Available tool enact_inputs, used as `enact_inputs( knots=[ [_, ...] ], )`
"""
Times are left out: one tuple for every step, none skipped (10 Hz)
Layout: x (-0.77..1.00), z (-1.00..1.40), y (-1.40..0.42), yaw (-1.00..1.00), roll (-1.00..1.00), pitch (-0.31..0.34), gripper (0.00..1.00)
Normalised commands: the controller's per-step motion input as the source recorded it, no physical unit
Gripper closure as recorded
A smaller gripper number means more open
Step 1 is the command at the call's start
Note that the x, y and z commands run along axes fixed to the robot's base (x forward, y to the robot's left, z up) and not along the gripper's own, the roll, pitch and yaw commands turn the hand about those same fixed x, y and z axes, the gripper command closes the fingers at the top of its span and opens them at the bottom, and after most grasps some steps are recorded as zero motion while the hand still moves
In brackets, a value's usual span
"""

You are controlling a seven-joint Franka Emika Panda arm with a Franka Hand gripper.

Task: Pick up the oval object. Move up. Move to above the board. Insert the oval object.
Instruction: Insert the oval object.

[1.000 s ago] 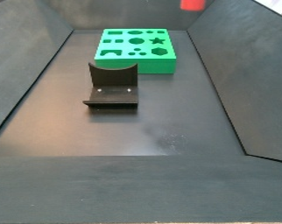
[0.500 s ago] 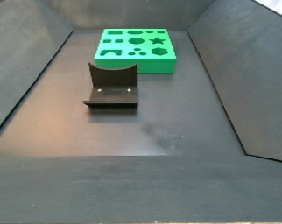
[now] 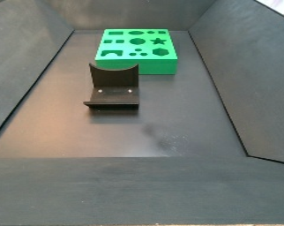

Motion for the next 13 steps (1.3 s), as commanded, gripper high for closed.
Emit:
enact_inputs(
  knots=[
    [0.13,0.0,-0.25,0.0,0.1,0.011,1.0],
    [0.01,0.0,-0.04,-0.03,-0.01,-0.003,1.0],
    [0.0,-0.14,-0.12,0.0,0.0,-0.05,1.0],
    [0.0,-0.18,-0.21,0.0,0.02,-0.04,1.0],
    [0.11,-0.2,-0.29,0.0,0.08,0.0,1.0],
    [0.2,-0.14,-0.2,-0.01,0.13,0.047,1.0],
    [0.14,-0.21,-0.23,0.0,0.16,0.026,1.0],
    [0.05,-0.32,-0.21,0.0,0.19,0.0,1.0],
    [0.0,-0.36,-0.2,0.01,0.27,0.0,1.0],
    [0.03,-0.35,-0.22,0.07,0.36,0.003,1.0],
    [0.16,-0.27,-0.25,0.1,0.42,0.05,1.0],
    [0.27,-0.21,-0.14,0.03,0.33,0.087,1.0],
    [0.52,-0.07,-0.14,0.07,0.26,0.154,1.0]
  ],
)
